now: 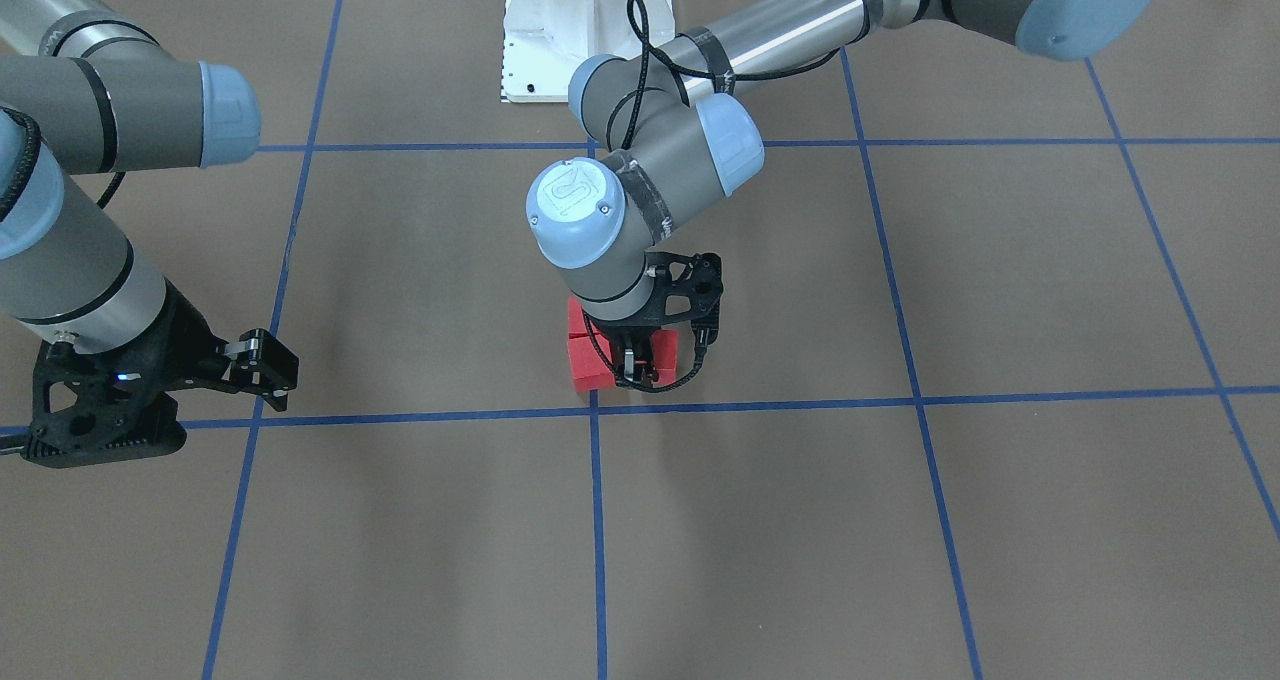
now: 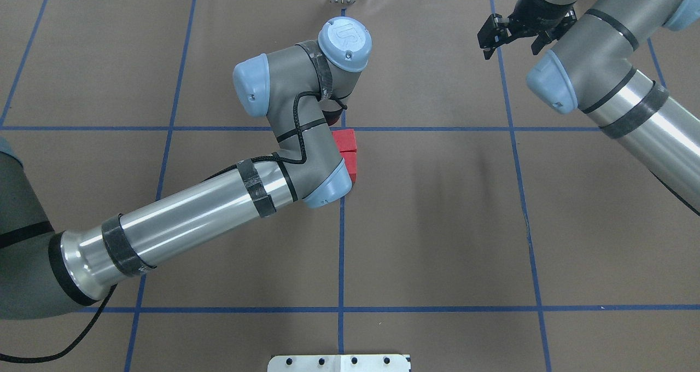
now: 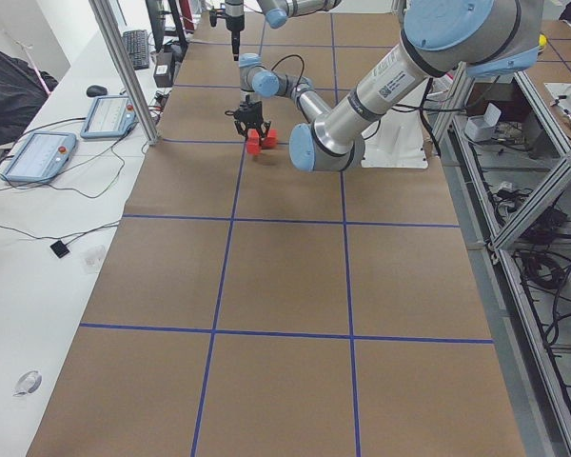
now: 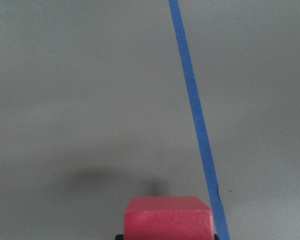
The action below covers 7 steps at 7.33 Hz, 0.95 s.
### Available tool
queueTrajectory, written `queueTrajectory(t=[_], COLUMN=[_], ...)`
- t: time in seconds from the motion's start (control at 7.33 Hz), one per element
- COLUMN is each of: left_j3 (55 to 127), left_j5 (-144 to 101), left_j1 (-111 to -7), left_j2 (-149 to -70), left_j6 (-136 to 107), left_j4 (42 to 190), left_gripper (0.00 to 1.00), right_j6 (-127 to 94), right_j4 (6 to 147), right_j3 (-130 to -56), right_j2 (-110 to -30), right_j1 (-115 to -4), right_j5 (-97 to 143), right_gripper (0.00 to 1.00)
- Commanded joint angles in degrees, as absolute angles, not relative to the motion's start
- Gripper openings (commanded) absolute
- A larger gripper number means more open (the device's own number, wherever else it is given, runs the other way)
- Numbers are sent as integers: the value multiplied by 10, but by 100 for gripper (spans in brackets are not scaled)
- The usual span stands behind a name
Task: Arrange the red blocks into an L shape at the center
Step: 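Lower the held cube beside the center pair, nearer the left gripper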
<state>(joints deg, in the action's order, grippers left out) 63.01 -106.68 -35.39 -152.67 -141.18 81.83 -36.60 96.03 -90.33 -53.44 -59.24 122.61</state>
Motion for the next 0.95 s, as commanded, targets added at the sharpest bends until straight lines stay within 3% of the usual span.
queueTrajectory(t=[0.0, 0.82], left_j3=[614, 597], left_j5=[-1067, -1066], left_j1=[-353, -341], left_j2=[-1538, -1546], left_j6=[-1413, -1414], left_j4=[819, 826], left_gripper=[0, 0], right_j6=[-367, -366], right_j4=[960, 961], right_j3=[-904, -903], right_j2=[-534, -534], right_j1=[-592, -592], right_j5=[1226, 1226], right_gripper=[99, 99])
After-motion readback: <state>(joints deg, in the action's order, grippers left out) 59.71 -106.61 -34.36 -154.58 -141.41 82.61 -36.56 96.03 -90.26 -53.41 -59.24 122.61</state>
